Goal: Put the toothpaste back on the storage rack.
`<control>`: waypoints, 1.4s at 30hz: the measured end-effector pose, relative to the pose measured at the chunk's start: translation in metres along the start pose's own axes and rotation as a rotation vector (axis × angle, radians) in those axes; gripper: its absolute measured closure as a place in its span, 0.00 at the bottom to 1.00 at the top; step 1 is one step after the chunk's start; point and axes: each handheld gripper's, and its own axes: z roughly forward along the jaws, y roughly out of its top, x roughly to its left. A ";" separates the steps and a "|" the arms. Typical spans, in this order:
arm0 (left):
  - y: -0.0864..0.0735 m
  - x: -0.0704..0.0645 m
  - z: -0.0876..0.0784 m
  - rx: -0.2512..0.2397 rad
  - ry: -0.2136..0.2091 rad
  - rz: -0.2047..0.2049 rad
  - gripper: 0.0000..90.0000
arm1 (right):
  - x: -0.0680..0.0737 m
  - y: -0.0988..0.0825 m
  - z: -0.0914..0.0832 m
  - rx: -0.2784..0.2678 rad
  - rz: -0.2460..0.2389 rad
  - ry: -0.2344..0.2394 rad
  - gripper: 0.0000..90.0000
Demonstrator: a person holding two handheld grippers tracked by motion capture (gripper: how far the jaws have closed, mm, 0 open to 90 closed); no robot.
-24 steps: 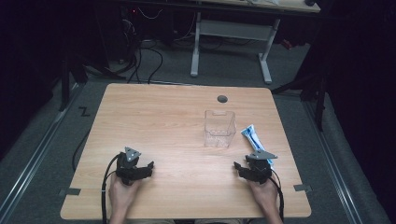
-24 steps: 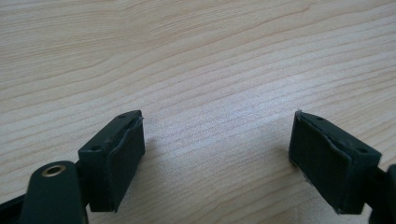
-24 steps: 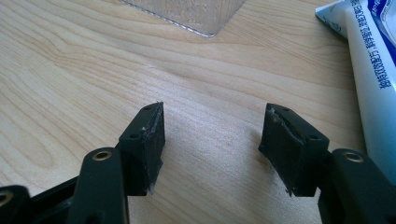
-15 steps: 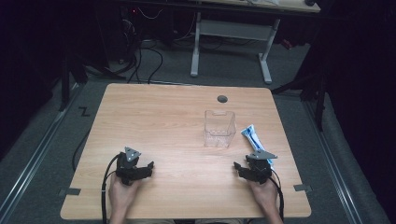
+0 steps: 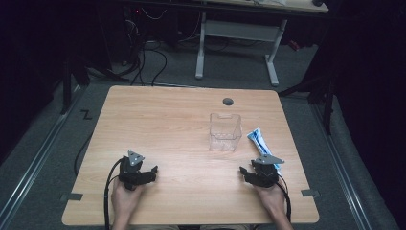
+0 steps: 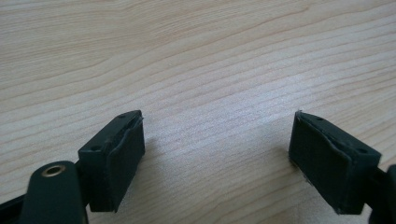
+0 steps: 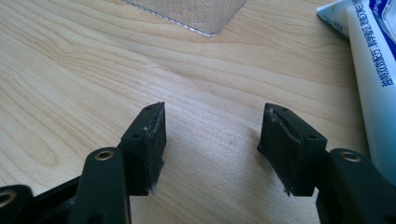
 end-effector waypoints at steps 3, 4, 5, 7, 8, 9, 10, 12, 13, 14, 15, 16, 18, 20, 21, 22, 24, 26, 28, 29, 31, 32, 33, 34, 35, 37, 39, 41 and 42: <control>0.000 0.000 0.000 0.000 0.000 0.000 0.21 | -0.001 0.000 0.000 -0.002 0.004 0.005 0.45; 0.000 0.000 0.000 -0.002 0.000 -0.002 0.21 | -0.002 0.000 -0.001 -0.003 0.012 0.013 0.46; 0.000 0.000 0.000 -0.002 0.000 -0.002 0.21 | -0.002 0.000 -0.001 -0.003 0.012 0.013 0.46; 0.000 0.000 0.000 -0.001 0.000 0.000 0.21 | -0.003 -0.001 -0.002 -0.007 0.024 0.010 0.47; 0.000 0.000 0.000 -0.001 0.000 0.000 0.21 | -0.003 -0.001 -0.002 -0.007 0.024 0.010 0.47; 0.000 0.000 0.000 -0.001 -0.001 0.000 0.21 | -0.002 -0.002 -0.002 -0.005 0.025 0.005 0.47; 0.000 0.000 0.000 -0.001 -0.001 0.000 0.21 | -0.002 -0.002 -0.002 -0.005 0.024 0.002 0.47; 0.000 0.000 0.000 -0.002 -0.001 -0.001 0.21 | -0.001 -0.002 -0.002 -0.008 0.018 0.002 0.47; 0.000 0.000 0.000 -0.002 -0.001 -0.001 0.21 | -0.001 -0.002 -0.002 -0.010 0.018 0.002 0.47; 0.000 0.000 0.000 -0.001 -0.001 0.000 0.21 | 0.000 -0.002 -0.003 -0.012 0.014 0.000 0.48; 0.000 0.000 0.000 -0.001 -0.001 0.000 0.21 | 0.000 -0.002 -0.003 -0.012 0.014 0.000 0.48; 0.000 0.000 0.000 -0.001 -0.001 -0.001 0.21 | 0.000 -0.002 -0.003 -0.015 0.012 0.003 0.49; 0.000 0.000 0.000 -0.002 -0.001 -0.001 0.21 | 0.001 -0.002 -0.003 -0.015 0.011 0.007 0.50; 0.000 0.000 0.000 -0.002 -0.001 -0.001 0.21 | 0.001 -0.001 -0.004 -0.008 0.011 0.009 0.52; 0.000 0.000 0.000 -0.001 -0.001 -0.001 0.21 | 0.002 -0.001 -0.005 -0.008 0.013 0.008 0.52; 0.000 0.000 0.000 -0.001 -0.001 -0.001 0.21 | 0.002 0.000 -0.007 -0.010 0.010 0.006 0.53; 0.000 0.000 0.000 -0.001 -0.001 -0.001 0.21 | 0.002 0.000 -0.009 -0.015 0.009 0.008 0.54; 0.000 0.000 0.000 -0.001 -0.001 0.000 0.21 | 0.001 0.001 -0.011 -0.021 0.006 0.010 0.55; 0.000 0.000 0.000 -0.001 -0.001 0.000 0.21 | 0.001 0.001 -0.013 -0.024 0.012 0.013 0.56; 0.000 0.000 0.000 -0.001 -0.001 0.000 0.21 | 0.001 0.001 -0.014 -0.026 0.014 0.014 0.56; 0.000 0.000 0.000 -0.001 -0.001 -0.001 0.21 | 0.001 0.001 -0.015 -0.030 0.012 0.015 0.57; 0.000 0.000 0.000 -0.002 -0.001 -0.001 0.21 | 0.001 0.001 -0.017 -0.031 0.019 0.016 0.57; 0.000 0.000 0.000 -0.001 -0.001 -0.001 0.21 | 0.001 0.001 -0.021 -0.042 0.021 0.014 0.58; 0.000 0.000 0.000 -0.001 -0.001 -0.001 0.21 | 0.001 0.002 -0.022 -0.044 0.021 0.015 0.58; 0.000 0.000 0.000 -0.001 -0.001 -0.001 0.21 | 0.001 0.002 -0.022 -0.044 0.021 0.015 0.58; 0.000 0.000 0.000 -0.001 -0.001 -0.001 0.21 | 0.000 0.002 -0.026 -0.052 0.024 0.017 0.60; 0.000 0.000 0.000 -0.001 -0.001 -0.001 0.21 | 0.000 0.002 -0.027 -0.051 0.028 0.020 0.60; 0.000 0.000 0.000 -0.002 -0.001 -0.001 0.21 | -0.002 0.002 -0.029 -0.055 0.029 0.023 0.60; 0.000 0.000 0.000 -0.001 -0.001 -0.001 0.21 | -0.002 0.002 -0.031 -0.055 0.036 0.023 0.60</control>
